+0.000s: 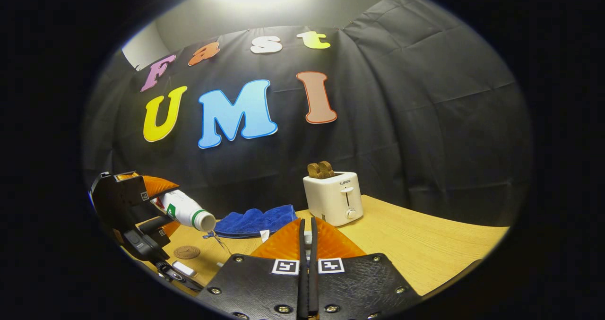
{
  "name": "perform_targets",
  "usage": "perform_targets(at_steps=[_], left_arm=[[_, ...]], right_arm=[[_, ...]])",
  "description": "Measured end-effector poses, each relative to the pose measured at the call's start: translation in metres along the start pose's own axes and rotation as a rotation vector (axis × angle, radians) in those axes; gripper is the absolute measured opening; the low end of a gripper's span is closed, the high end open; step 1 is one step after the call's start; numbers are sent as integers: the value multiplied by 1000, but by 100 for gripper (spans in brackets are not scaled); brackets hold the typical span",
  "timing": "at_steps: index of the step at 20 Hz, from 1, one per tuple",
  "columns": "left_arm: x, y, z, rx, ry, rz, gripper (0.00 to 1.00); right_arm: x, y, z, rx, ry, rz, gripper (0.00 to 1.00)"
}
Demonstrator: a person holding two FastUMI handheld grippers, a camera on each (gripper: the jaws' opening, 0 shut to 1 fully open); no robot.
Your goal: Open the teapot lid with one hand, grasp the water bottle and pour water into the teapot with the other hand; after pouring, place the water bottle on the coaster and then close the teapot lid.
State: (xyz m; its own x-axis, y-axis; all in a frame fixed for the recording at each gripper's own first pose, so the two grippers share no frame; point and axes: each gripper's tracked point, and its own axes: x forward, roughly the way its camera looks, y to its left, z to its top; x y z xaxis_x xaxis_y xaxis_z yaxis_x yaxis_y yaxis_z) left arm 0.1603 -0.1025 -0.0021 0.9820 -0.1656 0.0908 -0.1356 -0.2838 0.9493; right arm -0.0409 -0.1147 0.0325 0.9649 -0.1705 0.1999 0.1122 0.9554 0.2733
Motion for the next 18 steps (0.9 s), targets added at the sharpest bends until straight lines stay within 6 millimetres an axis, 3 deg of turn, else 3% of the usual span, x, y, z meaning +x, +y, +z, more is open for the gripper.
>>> perform_targets(at_steps=[1,2,4,7,8,10,16,18], left_arm=[[1,0,0,7,-1,0,77],[0,1,0,15,-3,0,81],[1,2,0,32,-6,2,77],[2,2,0,50,-10,0,81],[1,2,0,56,-12,-1,77],[0,2,1,74,-16,-3,81],[0,6,7,124,-40,3,81],[1,7,11,143,-52,8,77]], right_arm=[[0,0,0,0,1,1,0],[0,0,0,0,1,1,0],[0,0,1,1,0,1,0],[1,0,0,2,2,0,0],[0,0,0,2,2,1,0],[-1,0,0,1,2,2,0],[-1,0,1,-2,3,3,0],[0,0,0,-2,3,4,0]])
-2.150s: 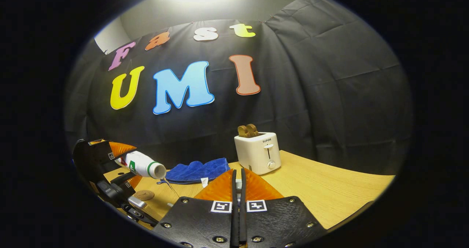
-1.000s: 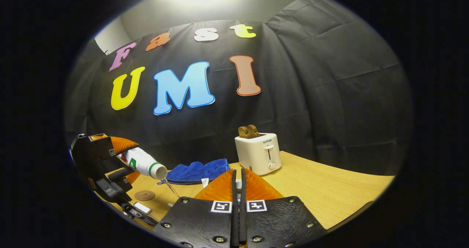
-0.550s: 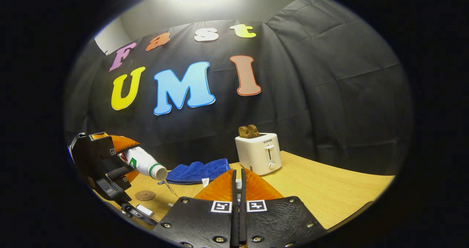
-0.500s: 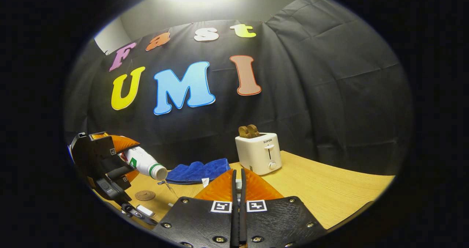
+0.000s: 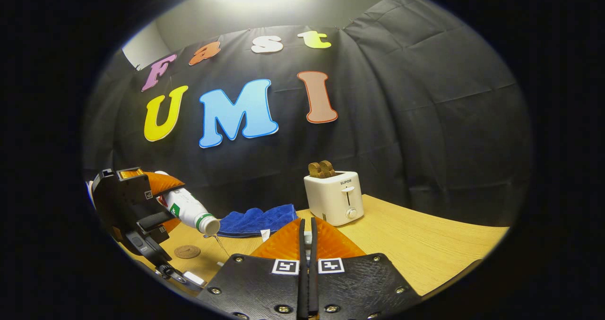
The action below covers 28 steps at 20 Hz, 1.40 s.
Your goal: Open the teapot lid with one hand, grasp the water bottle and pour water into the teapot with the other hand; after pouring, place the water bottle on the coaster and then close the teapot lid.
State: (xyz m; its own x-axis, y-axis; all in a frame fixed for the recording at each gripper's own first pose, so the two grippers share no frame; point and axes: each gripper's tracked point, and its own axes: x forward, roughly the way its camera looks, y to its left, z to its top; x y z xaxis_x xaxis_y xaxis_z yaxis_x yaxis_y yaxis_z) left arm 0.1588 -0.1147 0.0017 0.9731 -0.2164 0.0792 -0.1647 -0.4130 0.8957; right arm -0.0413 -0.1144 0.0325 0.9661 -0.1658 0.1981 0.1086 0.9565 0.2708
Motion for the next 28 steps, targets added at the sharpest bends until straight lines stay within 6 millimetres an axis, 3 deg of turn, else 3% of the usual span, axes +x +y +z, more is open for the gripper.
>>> perform_targets(at_steps=[1,2,3,5,6,14,17,18,21,22,23,24,27,28], left_arm=[[0,1,3,10,-6,2,81],[-1,3,5,20,-11,5,77],[-1,3,8,29,-19,6,81],[-1,6,12,48,-31,10,77],[0,6,14,60,-39,12,81],[-1,14,31,166,-96,42,81],[0,20,37,197,-106,64,76],[0,19,37,195,-107,63,81],[2,8,30,91,-90,19,81],[1,5,27,32,-85,2,72],[0,1,27,-27,-80,-9,81],[-1,-5,24,-89,-76,-24,81],[-2,-27,20,-285,-63,-88,71],[-4,-32,16,-341,-54,-105,82]], right_arm=[[0,0,1,0,0,0,0],[-1,0,1,0,0,0,0],[-1,0,1,1,-1,0,0],[-1,0,1,2,-2,0,0],[-1,0,1,3,-3,0,0],[-1,-1,1,8,-4,3,0],[0,-2,1,11,-2,2,0],[0,-2,1,12,-3,1,0],[-1,-4,4,20,-9,-2,0],[-1,-5,4,25,-12,-5,0],[-1,-6,5,25,-14,-8,0],[0,-7,4,24,-16,-12,0],[0,-7,7,18,-26,-16,0],[0,-8,7,18,-28,-18,0]])
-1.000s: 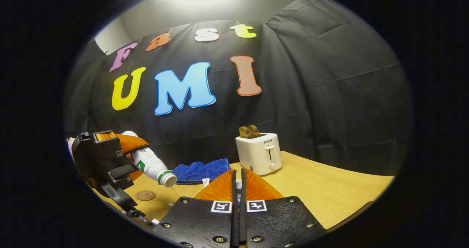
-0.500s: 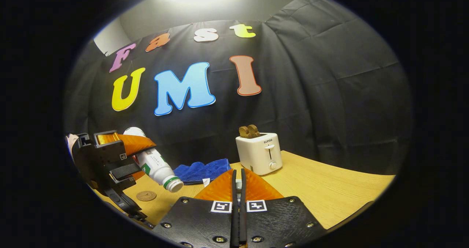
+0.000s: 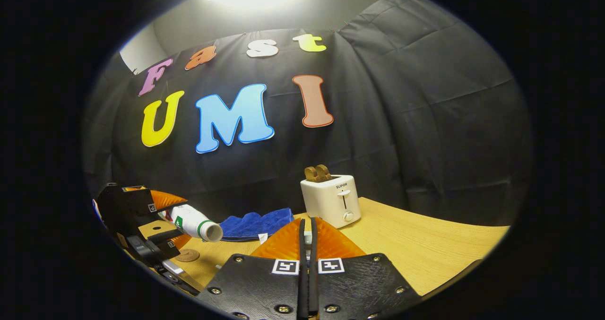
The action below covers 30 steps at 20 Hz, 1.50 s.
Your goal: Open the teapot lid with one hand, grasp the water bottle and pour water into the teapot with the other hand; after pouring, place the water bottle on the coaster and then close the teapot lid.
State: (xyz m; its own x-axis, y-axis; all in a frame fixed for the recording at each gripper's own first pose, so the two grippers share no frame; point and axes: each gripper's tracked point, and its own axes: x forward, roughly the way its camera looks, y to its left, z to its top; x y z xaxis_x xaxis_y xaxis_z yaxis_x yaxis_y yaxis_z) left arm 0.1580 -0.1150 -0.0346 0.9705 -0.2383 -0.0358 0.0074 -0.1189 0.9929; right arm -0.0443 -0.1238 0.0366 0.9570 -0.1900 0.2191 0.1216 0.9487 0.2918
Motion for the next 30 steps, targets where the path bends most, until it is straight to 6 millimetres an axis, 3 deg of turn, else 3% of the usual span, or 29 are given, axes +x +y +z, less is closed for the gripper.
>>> perform_targets(at_steps=[4,8,13,19,21,22,23,25,26,28,30], left_arm=[[-10,-19,-30,-272,62,-55,82],[-32,-22,-52,-597,114,-59,82],[-47,-29,-57,-958,138,-31,82],[-57,-22,-77,-1358,131,42,82],[-59,-24,-86,-1453,127,52,81],[-61,-23,-90,-1478,125,58,76],[-64,-22,-96,-1495,127,69,81],[-67,-22,-110,-1540,136,88,81],[-70,-23,-117,-1568,143,94,76],[-74,-28,-132,-1615,165,109,81],[-79,-27,-142,-1652,177,126,79]], right_arm=[[3,3,-8,-2,25,7,0],[7,24,-26,-16,82,67,0],[11,60,-49,-34,154,177,0],[20,98,-67,-103,201,248,0],[22,108,-73,-135,213,261,0],[24,110,-75,-150,212,259,0],[27,113,-75,-159,211,259,1],[31,119,-80,-179,216,259,0],[32,120,-84,-193,224,260,0],[32,123,-89,-210,233,269,0],[32,122,-90,-229,231,260,0]])
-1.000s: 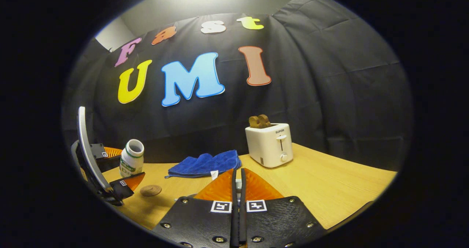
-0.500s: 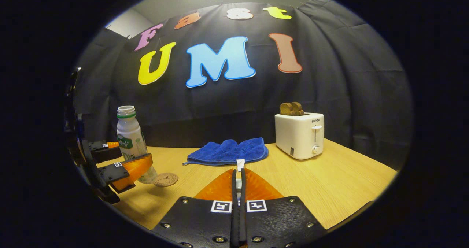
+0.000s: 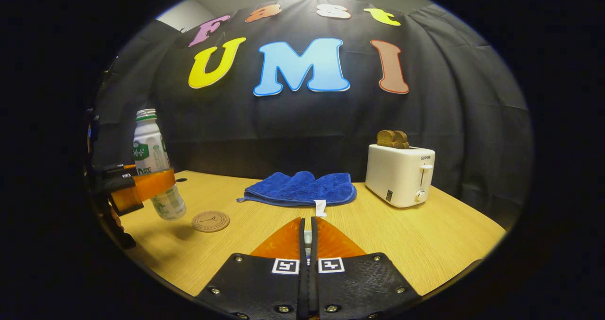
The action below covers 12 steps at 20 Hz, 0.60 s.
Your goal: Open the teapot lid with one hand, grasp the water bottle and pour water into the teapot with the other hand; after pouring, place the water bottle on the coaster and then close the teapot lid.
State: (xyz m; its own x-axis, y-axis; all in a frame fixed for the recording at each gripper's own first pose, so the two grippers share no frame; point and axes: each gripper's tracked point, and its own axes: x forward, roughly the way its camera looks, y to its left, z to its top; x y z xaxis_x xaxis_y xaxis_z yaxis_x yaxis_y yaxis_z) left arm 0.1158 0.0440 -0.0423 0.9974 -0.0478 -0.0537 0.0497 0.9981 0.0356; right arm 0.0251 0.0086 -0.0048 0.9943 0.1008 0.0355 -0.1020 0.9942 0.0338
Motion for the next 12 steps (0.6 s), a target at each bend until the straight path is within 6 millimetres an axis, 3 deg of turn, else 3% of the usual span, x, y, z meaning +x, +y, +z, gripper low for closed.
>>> perform_targets(at_steps=[3,6,8,9,12], left_arm=[[-5,8,4,-22,-11,13,72],[-3,8,1,-21,-3,17,80],[-1,10,-2,-20,7,19,76],[-1,11,-3,-21,14,19,80],[3,11,-12,-26,37,17,80]], right_arm=[[1,-3,-4,-12,8,-15,0],[3,-2,-10,0,26,-10,1],[2,-2,-15,2,38,-14,0],[2,-1,-14,5,36,-11,1],[1,-1,-13,10,27,-4,10]])
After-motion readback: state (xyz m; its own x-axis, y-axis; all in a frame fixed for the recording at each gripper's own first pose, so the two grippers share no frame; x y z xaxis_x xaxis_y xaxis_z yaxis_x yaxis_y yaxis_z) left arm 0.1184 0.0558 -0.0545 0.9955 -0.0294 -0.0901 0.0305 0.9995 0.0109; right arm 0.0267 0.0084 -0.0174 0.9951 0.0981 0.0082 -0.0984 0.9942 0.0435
